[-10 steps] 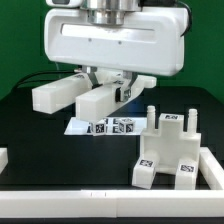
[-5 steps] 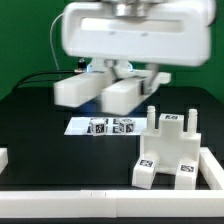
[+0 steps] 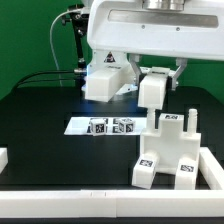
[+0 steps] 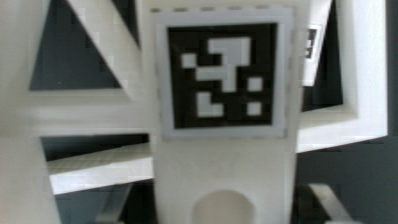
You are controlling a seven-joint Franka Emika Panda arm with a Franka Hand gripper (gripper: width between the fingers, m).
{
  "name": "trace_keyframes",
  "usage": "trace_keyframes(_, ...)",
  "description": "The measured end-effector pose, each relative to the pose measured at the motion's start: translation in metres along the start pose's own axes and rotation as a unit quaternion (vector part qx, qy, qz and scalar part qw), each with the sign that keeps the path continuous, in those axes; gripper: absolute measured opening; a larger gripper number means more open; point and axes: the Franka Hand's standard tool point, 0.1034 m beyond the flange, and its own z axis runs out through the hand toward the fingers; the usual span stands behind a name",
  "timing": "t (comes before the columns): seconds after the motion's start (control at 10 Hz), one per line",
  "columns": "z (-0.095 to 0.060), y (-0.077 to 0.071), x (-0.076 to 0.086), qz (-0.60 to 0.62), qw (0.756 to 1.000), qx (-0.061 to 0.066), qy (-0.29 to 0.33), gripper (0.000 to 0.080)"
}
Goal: Assemble chair
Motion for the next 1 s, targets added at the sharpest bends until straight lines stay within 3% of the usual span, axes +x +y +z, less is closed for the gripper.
trace_keyframes(0.1,0.0,-0.001,-0.001,0.006,1.0,0.001,0.0,0.0287)
trace_keyframes(0.3,-0.001,-0.037,-0.03,0.041,0.999,0.024,0.006,0.0287)
trace_keyframes(0.5,-0.005,-0.054,-0.047,0.03,0.999,0.032,0.0,0.0287)
trace_keyframes(0.9,-0.001,-0.053,-0.048,0.029,0.999,0.029,-0.003,0.0287)
trace_keyframes(1.0,0.005,-0.056,-0.056,0.038,0.999,0.037,-0.006,0.0287)
